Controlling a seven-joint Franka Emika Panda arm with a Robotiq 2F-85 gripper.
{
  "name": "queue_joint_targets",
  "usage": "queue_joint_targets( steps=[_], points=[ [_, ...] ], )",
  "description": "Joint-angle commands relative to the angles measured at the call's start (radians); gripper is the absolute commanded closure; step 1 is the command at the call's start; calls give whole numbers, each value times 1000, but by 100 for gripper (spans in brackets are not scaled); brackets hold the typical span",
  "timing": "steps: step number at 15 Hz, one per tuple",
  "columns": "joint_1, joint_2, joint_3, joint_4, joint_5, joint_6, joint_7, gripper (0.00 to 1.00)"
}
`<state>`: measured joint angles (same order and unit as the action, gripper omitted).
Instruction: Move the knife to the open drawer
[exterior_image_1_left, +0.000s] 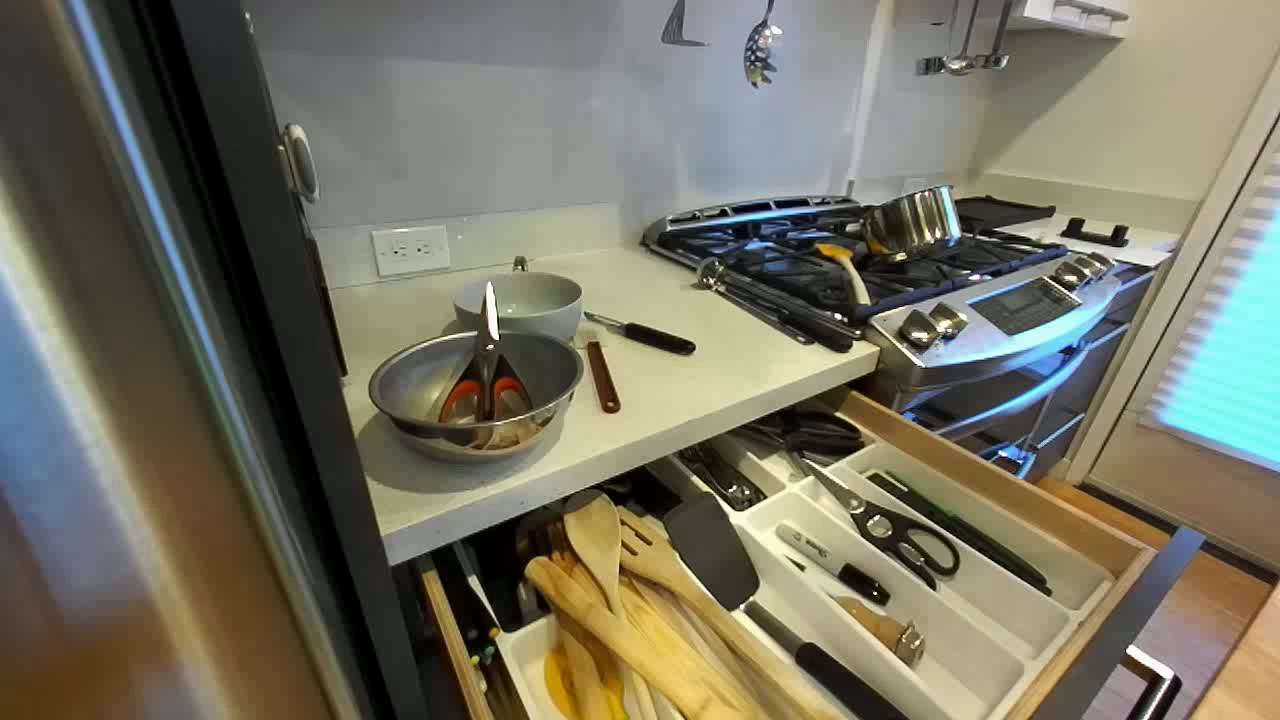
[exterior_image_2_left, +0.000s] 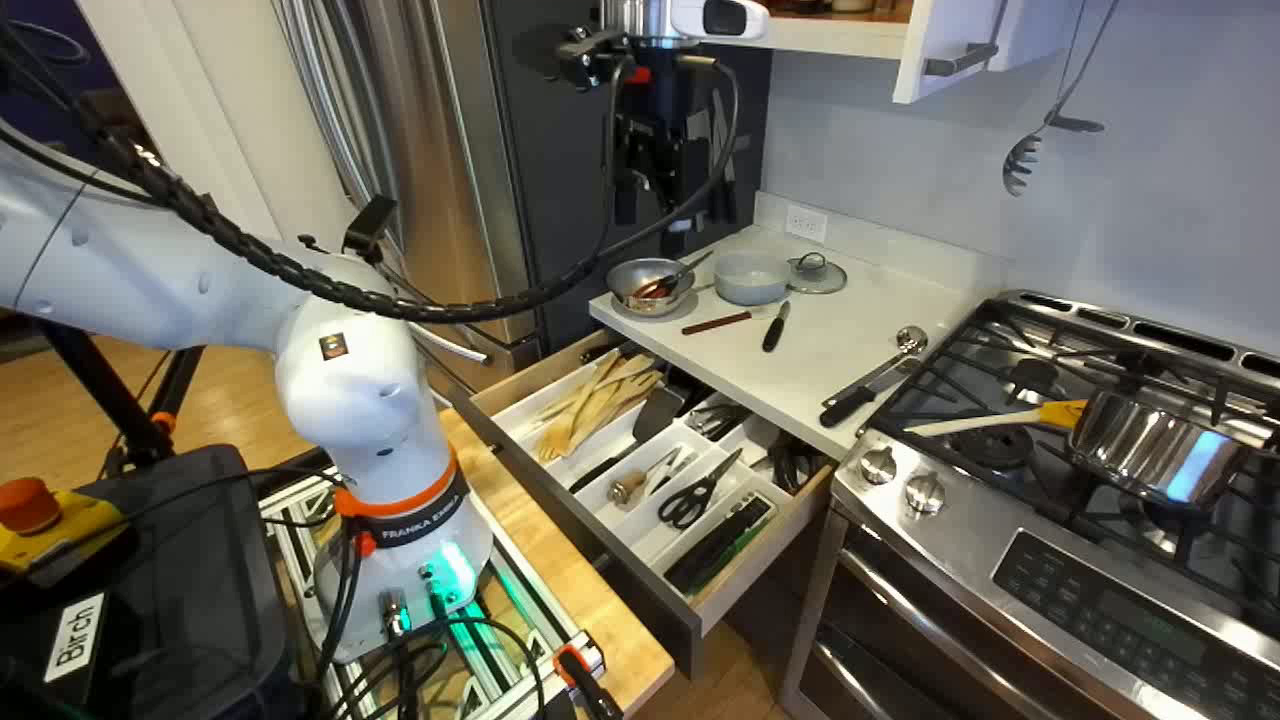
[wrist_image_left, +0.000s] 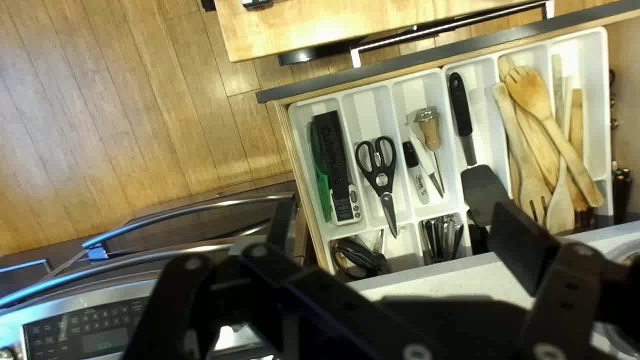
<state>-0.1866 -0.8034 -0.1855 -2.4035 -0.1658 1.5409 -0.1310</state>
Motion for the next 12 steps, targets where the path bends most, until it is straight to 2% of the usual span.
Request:
queue_joint_targets(
  steps=[1,2,4,7,10,12],
  points=[
    [13,-1,-8,3,-5,-4,7,0],
    [13,-1,-8,3,-5,-4,7,0],
    [51,57,18,-21,18,108,26,0],
    [102,146,63,-96,34,380,40,0],
    [132,311,90,-121,24,654,33,0],
    [168,459,63,-84,76,778,-43,0]
  ],
)
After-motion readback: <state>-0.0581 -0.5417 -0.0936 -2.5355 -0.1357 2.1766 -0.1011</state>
